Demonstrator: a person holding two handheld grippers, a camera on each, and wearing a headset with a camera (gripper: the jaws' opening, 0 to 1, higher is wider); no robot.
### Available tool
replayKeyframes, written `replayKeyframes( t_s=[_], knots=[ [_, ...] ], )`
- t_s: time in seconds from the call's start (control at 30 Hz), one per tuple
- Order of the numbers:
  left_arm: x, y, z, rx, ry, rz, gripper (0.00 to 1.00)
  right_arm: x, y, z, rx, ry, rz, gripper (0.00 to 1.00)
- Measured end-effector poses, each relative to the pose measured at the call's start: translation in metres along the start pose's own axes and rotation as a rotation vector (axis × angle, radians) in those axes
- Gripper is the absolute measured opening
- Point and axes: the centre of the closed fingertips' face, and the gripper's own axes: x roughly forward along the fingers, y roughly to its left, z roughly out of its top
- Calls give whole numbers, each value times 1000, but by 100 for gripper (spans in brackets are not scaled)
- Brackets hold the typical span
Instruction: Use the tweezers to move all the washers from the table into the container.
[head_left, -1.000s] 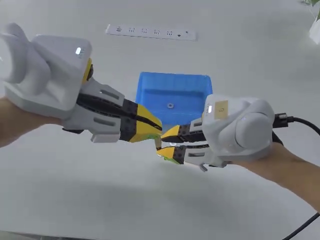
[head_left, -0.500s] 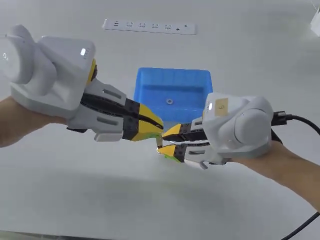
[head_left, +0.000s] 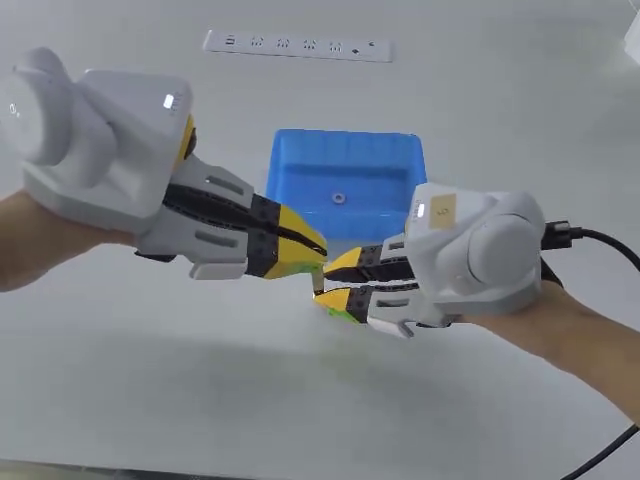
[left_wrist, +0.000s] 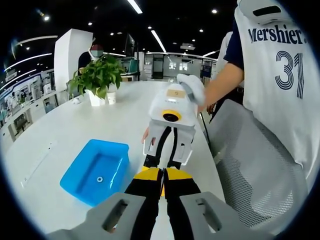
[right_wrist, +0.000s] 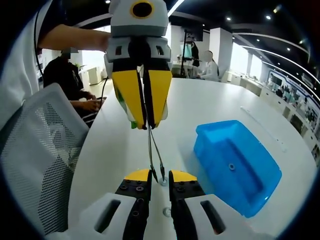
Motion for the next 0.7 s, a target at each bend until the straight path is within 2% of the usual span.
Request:
replayKeyframes(
  t_s=[0.5,0.7],
  knots=[
    [0,0,-1,-5,-5,0,6,3,2,1,-1,-1,17,14],
    [1,1,-1,-2,-5,-1,6,4,2,1,-17,0,63,13]
  ],
)
